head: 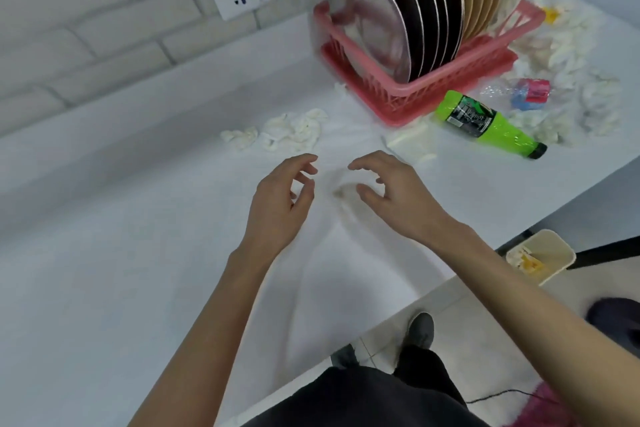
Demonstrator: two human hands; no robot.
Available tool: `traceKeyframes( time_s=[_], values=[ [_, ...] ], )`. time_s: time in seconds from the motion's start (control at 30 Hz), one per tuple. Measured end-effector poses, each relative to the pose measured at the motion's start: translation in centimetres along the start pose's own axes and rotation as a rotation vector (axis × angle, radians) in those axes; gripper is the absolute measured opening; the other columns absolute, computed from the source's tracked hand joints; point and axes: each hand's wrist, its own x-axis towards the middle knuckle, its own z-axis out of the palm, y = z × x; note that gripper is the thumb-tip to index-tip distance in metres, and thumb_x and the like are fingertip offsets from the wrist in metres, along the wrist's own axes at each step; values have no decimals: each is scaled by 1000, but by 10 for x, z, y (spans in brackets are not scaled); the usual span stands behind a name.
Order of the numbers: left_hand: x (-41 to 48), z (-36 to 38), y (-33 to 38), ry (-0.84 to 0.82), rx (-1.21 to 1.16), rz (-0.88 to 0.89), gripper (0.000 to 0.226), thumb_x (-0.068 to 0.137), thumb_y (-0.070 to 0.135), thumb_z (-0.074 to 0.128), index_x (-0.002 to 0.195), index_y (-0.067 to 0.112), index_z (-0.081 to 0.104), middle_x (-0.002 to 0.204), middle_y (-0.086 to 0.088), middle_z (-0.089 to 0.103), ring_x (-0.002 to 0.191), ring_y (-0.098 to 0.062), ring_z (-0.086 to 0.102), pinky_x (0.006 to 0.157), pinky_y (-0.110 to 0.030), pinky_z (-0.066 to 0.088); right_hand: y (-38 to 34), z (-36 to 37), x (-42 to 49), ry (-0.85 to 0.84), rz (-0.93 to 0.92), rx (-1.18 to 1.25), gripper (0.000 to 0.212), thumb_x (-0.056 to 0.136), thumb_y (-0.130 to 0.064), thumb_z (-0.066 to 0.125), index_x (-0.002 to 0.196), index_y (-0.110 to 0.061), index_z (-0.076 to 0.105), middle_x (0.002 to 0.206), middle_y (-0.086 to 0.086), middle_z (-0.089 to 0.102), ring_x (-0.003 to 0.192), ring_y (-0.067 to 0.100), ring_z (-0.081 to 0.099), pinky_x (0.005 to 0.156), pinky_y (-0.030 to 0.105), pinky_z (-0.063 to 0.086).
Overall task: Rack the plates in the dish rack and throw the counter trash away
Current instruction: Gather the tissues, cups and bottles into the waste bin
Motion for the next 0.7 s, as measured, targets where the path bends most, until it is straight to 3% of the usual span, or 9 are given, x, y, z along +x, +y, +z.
traceKeyframes(
  time_s=[0.3,0.47,0.57,0.7],
  values=[
    [39,-49,-94,84,162,-171,33,92,9,59,122,23,63,105,13,65,87,-5,63,71,-22,46,-7,26,50,-103,6,-52,28,93,-17,57,121,-16,61,120,-1,59,113,16,52,94,29,43],
    [79,-53,-125,89,220,-206,28,89,13,65,116,22,65,106,12,63,85,-12,63,75,-31,53,-4,32,71,-122,20,-87,27,92,-18,57,119,-17,62,119,0,59,109,18,52,91,29,44],
    [103,-53,-140,64,327,-171,31,87,14,66,118,19,65,117,2,60,100,-21,60,79,-34,51,-2,37,81,-128,19,-102,27,92,-18,57,119,-16,62,118,0,60,109,18,52,90,26,42],
    [125,-50,-157,-72,510,-212,54,84,24,72,135,20,56,140,-7,45,125,-30,43,97,-42,40,0,43,93,-146,9,-124,25,92,-18,57,117,-16,63,116,1,60,107,18,52,88,24,39]
  ],
)
